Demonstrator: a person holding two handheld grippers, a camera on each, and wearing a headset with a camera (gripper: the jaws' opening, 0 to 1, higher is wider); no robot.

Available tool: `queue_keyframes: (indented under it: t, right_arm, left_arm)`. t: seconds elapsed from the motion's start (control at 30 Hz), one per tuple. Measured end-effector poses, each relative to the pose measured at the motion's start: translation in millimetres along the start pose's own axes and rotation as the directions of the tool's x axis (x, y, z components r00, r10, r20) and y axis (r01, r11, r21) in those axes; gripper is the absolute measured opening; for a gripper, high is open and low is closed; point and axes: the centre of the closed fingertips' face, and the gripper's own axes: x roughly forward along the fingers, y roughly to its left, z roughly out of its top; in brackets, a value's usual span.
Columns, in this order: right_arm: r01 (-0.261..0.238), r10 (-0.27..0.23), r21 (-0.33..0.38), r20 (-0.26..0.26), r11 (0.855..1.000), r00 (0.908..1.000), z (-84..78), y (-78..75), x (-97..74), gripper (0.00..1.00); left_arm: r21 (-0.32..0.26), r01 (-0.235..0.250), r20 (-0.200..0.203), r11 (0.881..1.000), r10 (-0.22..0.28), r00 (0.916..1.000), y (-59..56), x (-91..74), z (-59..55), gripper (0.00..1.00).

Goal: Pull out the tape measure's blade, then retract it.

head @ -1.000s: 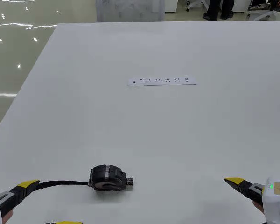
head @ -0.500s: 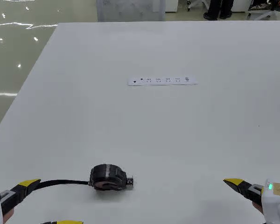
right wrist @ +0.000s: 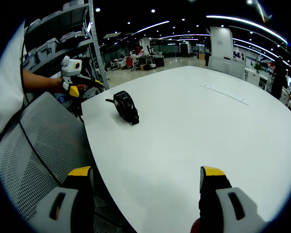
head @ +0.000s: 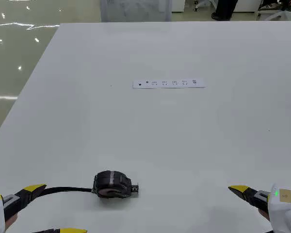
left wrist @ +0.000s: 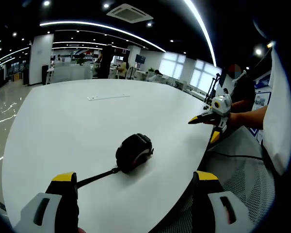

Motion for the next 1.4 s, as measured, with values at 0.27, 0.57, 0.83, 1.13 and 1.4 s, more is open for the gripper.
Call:
queue_keyframes:
  t: [0.27,0.57,0.83,1.13,1.4]
  right_arm:
    - [-0.022,0.022,-0.015,-0.008,1.0,0.9997,4.6,-1.5,9.2,0.87]
    - [-0.046,0.045,-0.029,-0.02,0.999,0.9988,7.2,-4.5,18.0,0.83]
    - [-0.069,0.068,-0.05,-0.027,0.996,0.9973,9.1,-4.2,26.0,0.79]
    - [-0.095,0.093,-0.077,-0.031,0.992,0.9952,11.6,-5.2,33.0,0.74]
    - [-0.117,0.113,-0.097,-0.04,0.988,0.9928,11.7,-3.9,43.3,0.7]
  left_arm:
    - [0.025,0.031,-0.025,0.999,-0.03,0.9992,1.8,8.4,-1.3,0.91]
    - [0.069,0.074,-0.069,0.995,-0.069,0.9952,4.5,19.6,-3.5,0.88]
    - [0.109,0.114,-0.097,0.988,-0.103,0.9899,8.9,27.5,-1.1,0.84]
    - [0.157,0.168,-0.142,0.973,-0.147,0.979,10.8,36.8,-0.1,0.79]
    - [0.173,0.204,-0.166,0.964,-0.175,0.9705,13.9,45.6,0.5,0.77]
